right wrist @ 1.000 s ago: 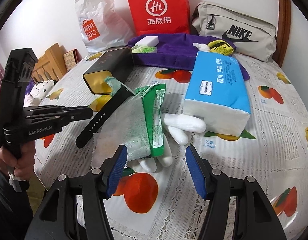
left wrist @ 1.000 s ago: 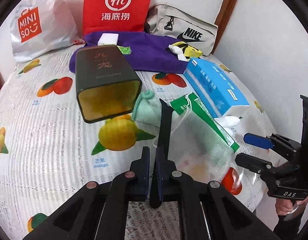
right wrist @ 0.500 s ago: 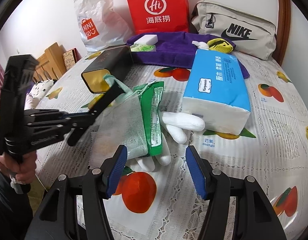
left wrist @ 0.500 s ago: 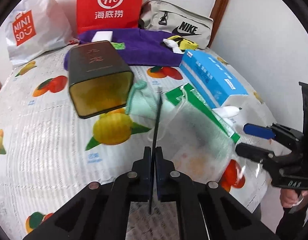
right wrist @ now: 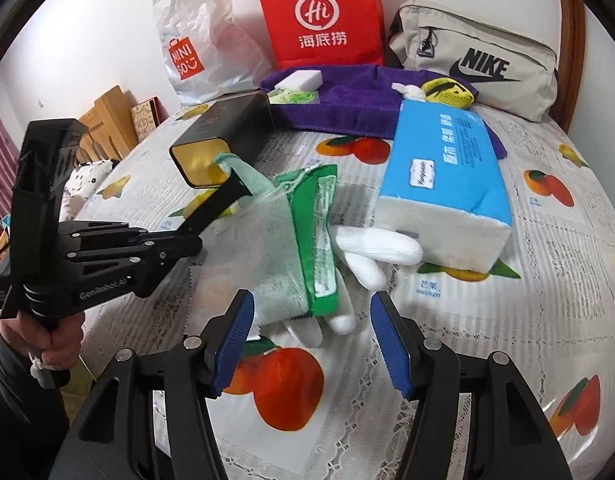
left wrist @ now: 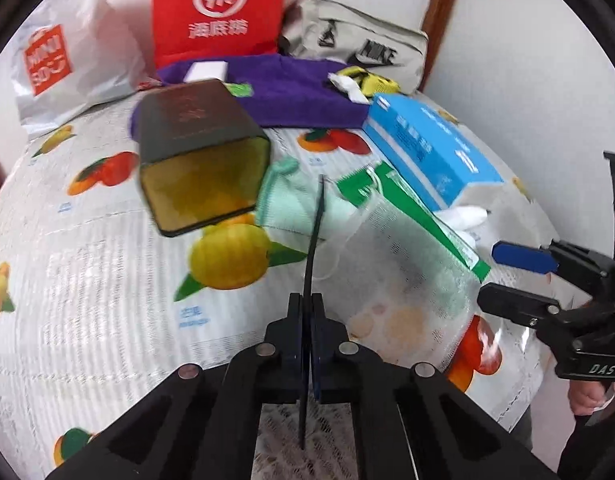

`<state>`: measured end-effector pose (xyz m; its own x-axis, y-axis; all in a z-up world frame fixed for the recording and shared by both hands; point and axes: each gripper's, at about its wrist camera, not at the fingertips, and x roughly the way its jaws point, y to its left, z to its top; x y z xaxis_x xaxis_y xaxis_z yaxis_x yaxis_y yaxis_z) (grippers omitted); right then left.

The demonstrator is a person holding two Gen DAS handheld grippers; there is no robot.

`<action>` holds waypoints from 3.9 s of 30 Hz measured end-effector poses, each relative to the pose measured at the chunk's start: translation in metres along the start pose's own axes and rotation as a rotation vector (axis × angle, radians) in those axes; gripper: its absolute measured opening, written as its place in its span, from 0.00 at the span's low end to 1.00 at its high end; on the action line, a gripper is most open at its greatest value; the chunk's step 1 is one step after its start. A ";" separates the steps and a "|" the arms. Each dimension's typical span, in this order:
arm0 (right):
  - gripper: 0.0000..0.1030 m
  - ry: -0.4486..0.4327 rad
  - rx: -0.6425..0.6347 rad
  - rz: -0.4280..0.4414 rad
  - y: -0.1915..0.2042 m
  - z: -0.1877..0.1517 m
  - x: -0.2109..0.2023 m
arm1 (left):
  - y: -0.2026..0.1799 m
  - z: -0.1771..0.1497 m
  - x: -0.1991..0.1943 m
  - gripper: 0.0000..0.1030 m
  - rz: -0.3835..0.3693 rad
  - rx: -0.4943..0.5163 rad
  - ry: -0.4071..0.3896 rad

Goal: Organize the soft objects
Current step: 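Lift the watch strap with the left tool while the right tool approaches the clear plastic bag, then grasp the clear plastic bag with the right tool while the left tool holds the strap, then carry the strap with the left tool while the right tool carries the bag toward the purple towel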

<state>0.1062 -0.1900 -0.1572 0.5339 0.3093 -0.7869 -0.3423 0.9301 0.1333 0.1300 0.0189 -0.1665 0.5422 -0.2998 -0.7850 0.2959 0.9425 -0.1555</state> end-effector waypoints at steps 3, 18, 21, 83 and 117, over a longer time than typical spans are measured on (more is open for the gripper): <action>0.58 -0.006 -0.018 0.005 0.007 0.006 0.004 | 0.006 -0.001 -0.011 0.04 0.011 -0.013 -0.013; 0.64 0.002 -0.245 -0.066 0.065 0.016 0.045 | 0.045 -0.020 -0.016 0.04 0.018 -0.132 -0.002; 0.02 0.022 -0.253 -0.033 0.069 0.015 0.046 | 0.047 -0.020 -0.015 0.04 0.016 -0.140 -0.002; 0.08 -0.034 0.085 -0.144 -0.061 -0.040 -0.005 | 0.032 -0.028 -0.013 0.04 0.042 -0.150 0.024; 0.08 -0.161 0.042 -0.035 -0.062 0.062 -0.051 | 0.046 0.069 -0.058 0.04 0.079 -0.176 -0.085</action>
<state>0.1477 -0.2509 -0.0876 0.6631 0.3010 -0.6853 -0.2906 0.9473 0.1349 0.1666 0.0693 -0.0868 0.6251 -0.2282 -0.7464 0.1123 0.9726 -0.2034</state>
